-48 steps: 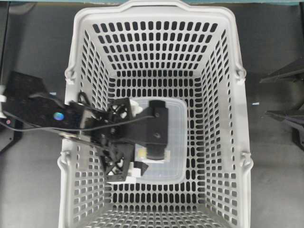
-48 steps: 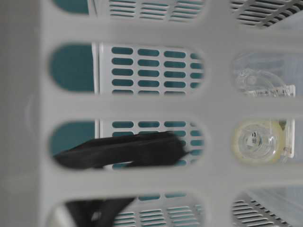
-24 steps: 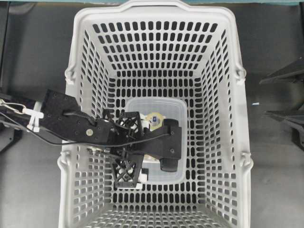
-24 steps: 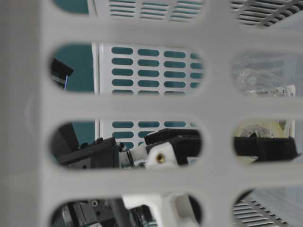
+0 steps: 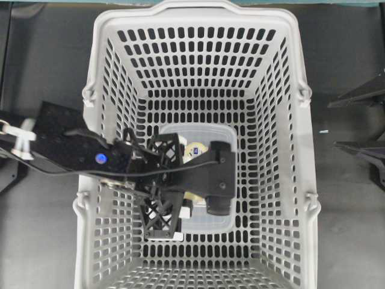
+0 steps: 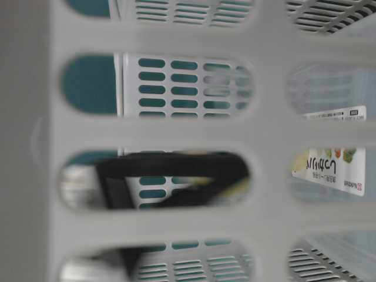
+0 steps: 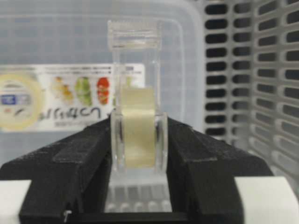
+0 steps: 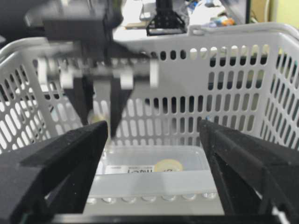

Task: Pick up the tape dispenser from the shopping basket with the left arm.
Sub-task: 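Close the left gripper around the tape dispenser's tape roll, then lift the tape dispenser upward out of the container with the left gripper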

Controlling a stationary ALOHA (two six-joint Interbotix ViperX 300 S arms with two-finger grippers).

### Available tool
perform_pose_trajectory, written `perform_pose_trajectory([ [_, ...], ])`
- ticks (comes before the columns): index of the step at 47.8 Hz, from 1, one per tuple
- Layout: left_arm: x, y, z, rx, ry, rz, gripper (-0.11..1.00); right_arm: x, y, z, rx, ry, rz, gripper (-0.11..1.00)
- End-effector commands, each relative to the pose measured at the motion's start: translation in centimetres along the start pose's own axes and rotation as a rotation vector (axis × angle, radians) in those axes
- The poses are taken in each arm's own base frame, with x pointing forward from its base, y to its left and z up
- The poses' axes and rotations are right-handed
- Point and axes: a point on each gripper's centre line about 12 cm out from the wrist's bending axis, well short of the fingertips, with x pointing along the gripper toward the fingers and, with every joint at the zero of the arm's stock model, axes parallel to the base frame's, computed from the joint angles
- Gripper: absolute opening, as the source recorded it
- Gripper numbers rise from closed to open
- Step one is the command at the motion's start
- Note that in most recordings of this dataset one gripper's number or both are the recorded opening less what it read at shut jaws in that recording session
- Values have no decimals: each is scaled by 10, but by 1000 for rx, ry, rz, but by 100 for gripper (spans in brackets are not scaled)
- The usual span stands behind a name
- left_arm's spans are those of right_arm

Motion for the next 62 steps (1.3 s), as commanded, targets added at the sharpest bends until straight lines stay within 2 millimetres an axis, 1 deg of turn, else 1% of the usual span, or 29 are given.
perform_pose_trajectory([
  [1, -60, 0, 28, -8, -83, -6, 30, 1, 1, 3, 4, -9, 3, 76],
  [3, -77, 0, 35, -12, -94, -6, 30, 1, 0, 3, 5, -11, 2, 76],
  [8, -107, 1, 48, -22, -102, -3, 30, 1, 1, 3, 4, -12, 3, 76],
  [9, -112, 1, 51, -22, -97, -2, 30, 1, 0, 4, 5, -14, 2, 76],
  [13, -117, 1, 55, -24, -70, 4, 30, 1, 1, 4, 6, -15, 4, 76],
  [20, -113, 1, 57, -25, -24, 14, 30, 1, 0, 4, 8, -15, 2, 76],
  [28, -108, 2, 57, -26, -16, 16, 30, 1, 0, 3, 8, -11, 2, 76],
  [62, -102, 5, 52, -32, 8, 23, 30, 0, 0, 3, 8, -12, 2, 76],
])
